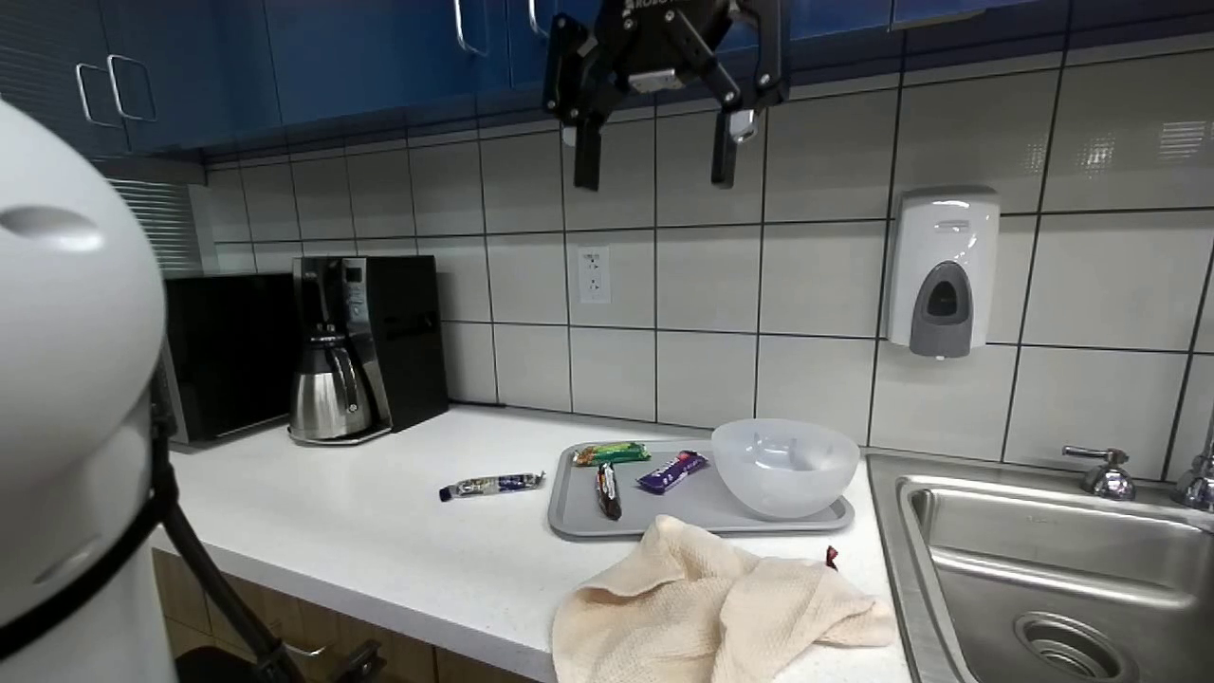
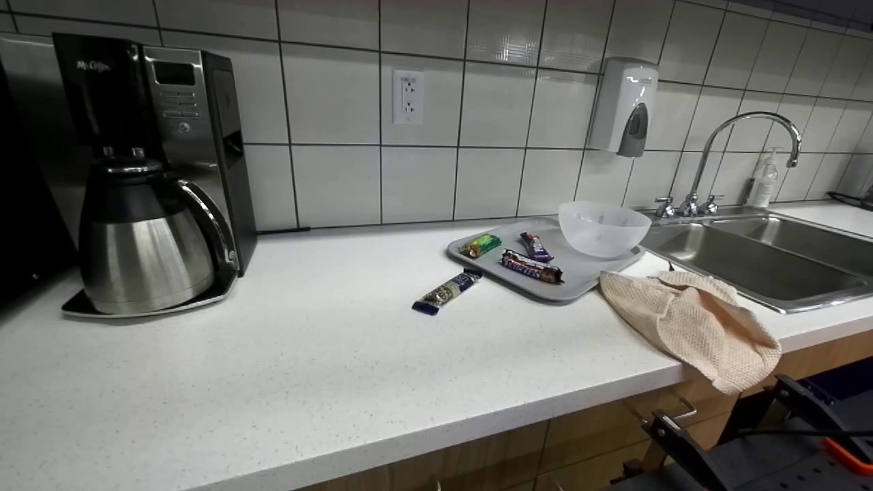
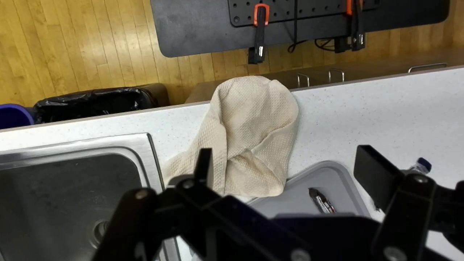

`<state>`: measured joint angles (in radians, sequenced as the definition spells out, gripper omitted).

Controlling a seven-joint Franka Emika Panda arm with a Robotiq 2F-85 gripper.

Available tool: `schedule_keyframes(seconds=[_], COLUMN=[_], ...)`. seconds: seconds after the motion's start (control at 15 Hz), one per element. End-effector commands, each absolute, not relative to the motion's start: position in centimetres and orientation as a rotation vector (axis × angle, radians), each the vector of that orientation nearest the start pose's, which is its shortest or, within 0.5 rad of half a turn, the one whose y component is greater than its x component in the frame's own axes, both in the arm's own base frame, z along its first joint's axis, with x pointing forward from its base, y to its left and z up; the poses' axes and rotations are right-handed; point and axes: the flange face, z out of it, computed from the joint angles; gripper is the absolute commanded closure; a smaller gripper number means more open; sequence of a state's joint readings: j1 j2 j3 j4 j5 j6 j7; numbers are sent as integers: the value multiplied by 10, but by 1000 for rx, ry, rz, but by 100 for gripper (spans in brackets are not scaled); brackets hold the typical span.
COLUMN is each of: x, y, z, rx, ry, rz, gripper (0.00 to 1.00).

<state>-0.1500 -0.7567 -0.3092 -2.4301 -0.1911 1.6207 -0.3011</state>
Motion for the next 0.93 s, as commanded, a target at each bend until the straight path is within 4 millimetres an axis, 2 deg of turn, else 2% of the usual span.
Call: schedule_keyframes(seconds=[0.0, 0.87], x=[281, 321], y=[-161, -132], z=[518, 450], rx=[-3134, -3171], ry=[-25, -179], rz=[97, 50], gripper=[0, 0])
